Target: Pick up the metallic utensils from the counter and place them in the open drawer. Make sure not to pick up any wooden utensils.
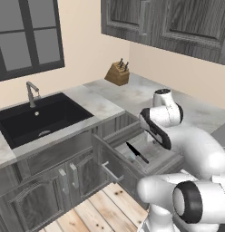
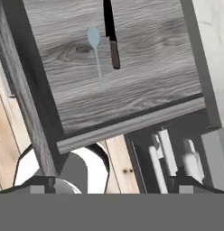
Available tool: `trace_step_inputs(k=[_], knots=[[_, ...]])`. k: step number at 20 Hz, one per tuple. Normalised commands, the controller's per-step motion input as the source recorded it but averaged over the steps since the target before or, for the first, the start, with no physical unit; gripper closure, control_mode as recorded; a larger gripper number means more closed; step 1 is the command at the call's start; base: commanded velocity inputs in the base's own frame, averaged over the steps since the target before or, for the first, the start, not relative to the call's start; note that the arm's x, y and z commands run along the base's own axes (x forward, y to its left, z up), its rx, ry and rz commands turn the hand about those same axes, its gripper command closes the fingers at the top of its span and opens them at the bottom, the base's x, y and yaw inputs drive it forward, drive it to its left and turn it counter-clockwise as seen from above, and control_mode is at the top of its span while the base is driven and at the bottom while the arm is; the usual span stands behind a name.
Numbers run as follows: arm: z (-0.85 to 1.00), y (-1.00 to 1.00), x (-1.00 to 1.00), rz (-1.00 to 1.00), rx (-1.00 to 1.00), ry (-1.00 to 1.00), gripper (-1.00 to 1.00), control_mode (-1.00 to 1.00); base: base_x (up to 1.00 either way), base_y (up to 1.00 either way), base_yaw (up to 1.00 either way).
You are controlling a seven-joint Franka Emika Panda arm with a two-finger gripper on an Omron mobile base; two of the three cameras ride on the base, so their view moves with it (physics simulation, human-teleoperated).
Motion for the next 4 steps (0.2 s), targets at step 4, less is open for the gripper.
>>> trace_step_inputs(k=[4], knots=[[1.00, 0.37, -0.76, -0.08, 0.00, -0.19, -1.00, -1.00, 0.00, 0.00, 0.00]])
